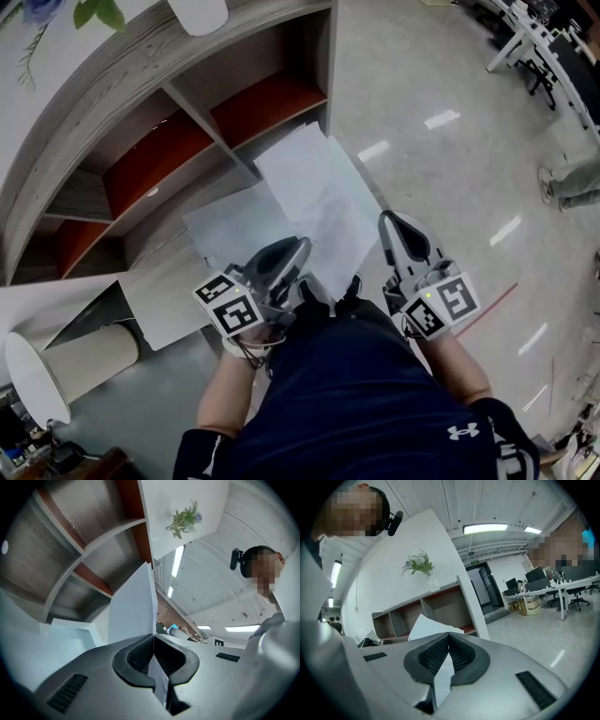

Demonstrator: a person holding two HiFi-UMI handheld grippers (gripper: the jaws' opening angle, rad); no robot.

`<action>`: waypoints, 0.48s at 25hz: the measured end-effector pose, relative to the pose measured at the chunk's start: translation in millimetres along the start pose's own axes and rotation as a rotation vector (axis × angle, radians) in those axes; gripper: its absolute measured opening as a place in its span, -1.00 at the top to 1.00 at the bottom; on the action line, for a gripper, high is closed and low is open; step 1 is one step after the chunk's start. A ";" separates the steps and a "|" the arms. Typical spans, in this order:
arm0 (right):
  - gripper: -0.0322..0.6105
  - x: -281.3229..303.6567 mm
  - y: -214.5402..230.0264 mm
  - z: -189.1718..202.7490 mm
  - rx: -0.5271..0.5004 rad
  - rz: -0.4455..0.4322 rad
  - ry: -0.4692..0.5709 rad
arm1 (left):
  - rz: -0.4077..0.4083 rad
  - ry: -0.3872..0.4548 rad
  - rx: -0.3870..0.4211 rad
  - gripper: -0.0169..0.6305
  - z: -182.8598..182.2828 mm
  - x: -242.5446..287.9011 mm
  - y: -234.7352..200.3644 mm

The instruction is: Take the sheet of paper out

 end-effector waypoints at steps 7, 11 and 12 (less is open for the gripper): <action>0.86 -3.6 -3.5 -0.7 -0.006 -0.006 0.005 | -0.001 -0.007 0.052 0.90 -4.5 -2.6 -3.0; 0.86 -5.0 -5.2 -3.7 -0.018 -0.009 0.009 | 0.002 -0.012 0.066 0.90 -2.9 -4.8 -6.0; 0.86 -4.5 -5.2 -4.3 -0.020 -0.011 0.011 | 0.007 -0.011 0.069 0.90 -3.4 -4.7 -6.5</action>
Point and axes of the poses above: the fingertips, and each gripper's own axes: x forward along the fingers, y to its right, z out of its underside, the point moved 5 cm from there along -x, backward along the fingers, and after that the axes turned 8 degrees about z, right-handed, at the moved point
